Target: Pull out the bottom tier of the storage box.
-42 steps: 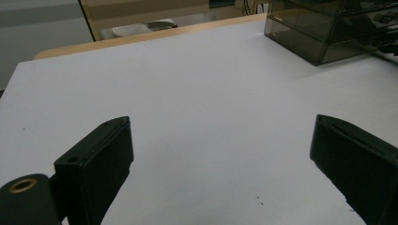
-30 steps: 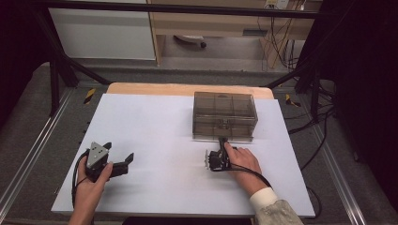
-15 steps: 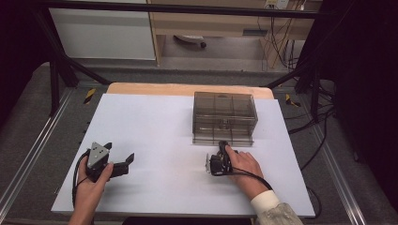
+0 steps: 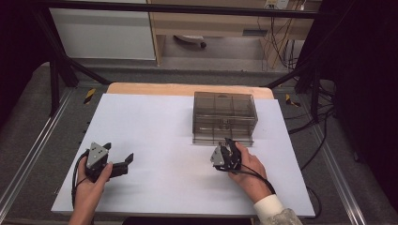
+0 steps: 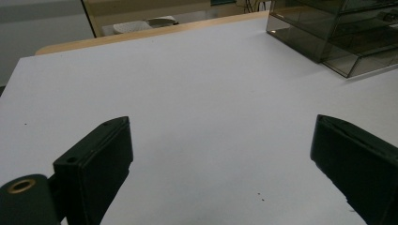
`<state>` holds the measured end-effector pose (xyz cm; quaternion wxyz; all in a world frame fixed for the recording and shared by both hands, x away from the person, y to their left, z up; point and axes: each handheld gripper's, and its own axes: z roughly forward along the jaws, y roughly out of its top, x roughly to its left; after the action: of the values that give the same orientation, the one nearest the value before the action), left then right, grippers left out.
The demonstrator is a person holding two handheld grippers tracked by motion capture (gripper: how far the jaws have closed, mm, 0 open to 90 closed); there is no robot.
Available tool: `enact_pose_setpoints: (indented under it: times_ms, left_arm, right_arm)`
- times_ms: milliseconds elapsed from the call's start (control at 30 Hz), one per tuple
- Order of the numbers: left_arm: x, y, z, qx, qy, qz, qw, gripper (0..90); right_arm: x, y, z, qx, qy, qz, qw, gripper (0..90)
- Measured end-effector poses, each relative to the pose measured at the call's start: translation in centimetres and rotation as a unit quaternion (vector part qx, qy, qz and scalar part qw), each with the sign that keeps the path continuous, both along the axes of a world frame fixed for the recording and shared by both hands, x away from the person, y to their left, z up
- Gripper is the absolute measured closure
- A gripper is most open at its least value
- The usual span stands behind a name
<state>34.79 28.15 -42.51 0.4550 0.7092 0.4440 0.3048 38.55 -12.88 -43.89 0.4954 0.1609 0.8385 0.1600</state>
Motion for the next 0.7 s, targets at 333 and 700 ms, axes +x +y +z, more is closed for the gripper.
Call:
enact_pose_setpoints:
  times_ms: [333, 700]
  left_arm:
    - [0.0, 0.4, 0.0, -0.002, 0.002, 0.016, 0.9999, 5.7]
    - [-0.1, 0.3, -0.1, 0.008, 0.004, 0.010, 0.9999, 5.6]
  right_arm:
    - [0.9, -2.0, 1.7, 0.155, 0.050, -0.019, 0.9865, 49.4]
    - [2.3, -2.7, 2.6, 0.276, 0.141, -0.043, 0.9499, 24.9]
